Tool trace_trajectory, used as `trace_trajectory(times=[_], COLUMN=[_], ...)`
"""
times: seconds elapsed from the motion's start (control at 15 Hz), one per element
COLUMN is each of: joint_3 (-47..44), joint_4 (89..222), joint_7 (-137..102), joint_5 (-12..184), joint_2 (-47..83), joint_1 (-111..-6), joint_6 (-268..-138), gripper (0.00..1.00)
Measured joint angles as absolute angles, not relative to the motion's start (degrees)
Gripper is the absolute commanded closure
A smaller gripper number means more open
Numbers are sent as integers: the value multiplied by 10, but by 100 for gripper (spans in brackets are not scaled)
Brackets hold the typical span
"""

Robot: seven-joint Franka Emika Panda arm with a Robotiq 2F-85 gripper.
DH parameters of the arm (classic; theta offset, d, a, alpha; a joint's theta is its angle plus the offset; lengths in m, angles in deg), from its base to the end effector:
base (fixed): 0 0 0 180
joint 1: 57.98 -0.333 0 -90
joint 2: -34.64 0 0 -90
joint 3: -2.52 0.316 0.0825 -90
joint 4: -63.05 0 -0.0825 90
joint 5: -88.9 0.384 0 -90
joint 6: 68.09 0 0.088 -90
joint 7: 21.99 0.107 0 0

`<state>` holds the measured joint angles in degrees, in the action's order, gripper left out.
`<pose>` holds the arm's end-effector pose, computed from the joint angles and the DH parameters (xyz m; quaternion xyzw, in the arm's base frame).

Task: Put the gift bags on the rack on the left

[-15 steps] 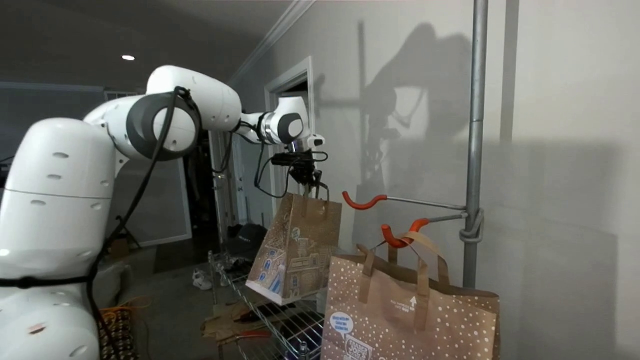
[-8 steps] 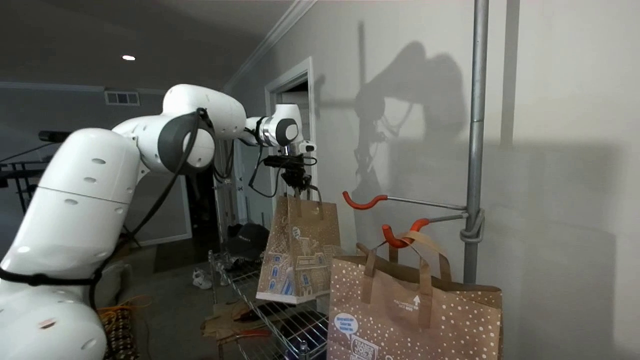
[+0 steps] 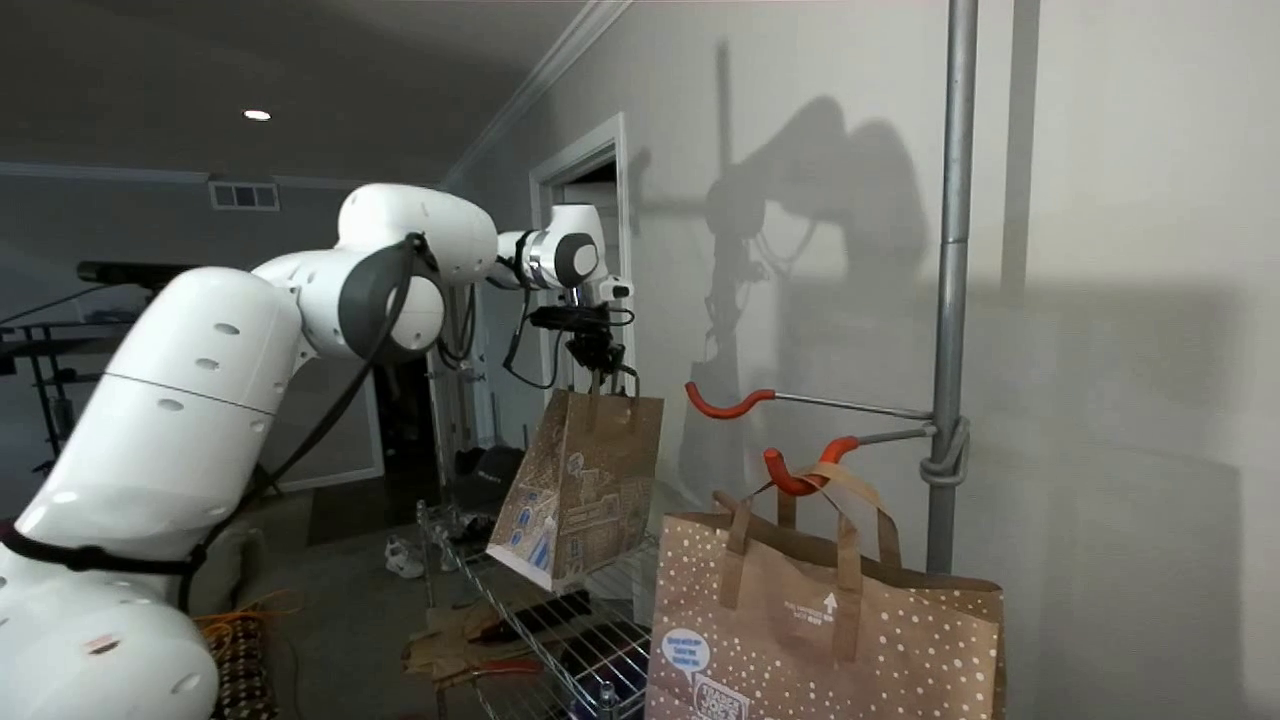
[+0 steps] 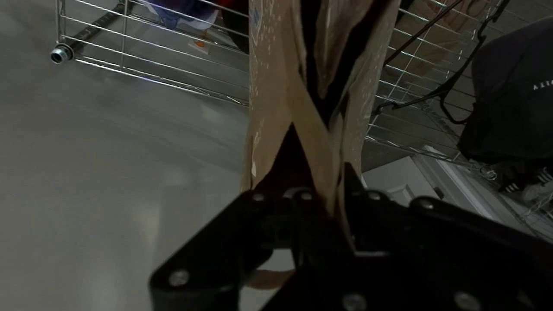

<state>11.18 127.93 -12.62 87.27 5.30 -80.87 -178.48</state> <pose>0.6375 0.3542 0.5467 -0.9732 -0.1788 -0.1268 0.0700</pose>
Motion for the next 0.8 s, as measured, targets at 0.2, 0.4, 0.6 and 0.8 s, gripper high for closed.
trace_trajectory(times=[0.2,0.4,0.6,0.8], joint_3=[113,116,119,124], joint_4=[1263,1254,1247,1244], joint_7=[-128,-135,-155,-180], joint_5=[873,874,891,918], joint_2=[46,43,42,42], joint_1=[-811,-813,-808,-798], joint_6=[-1751,-1726,-1710,-1706], gripper=[45,27,8,0])
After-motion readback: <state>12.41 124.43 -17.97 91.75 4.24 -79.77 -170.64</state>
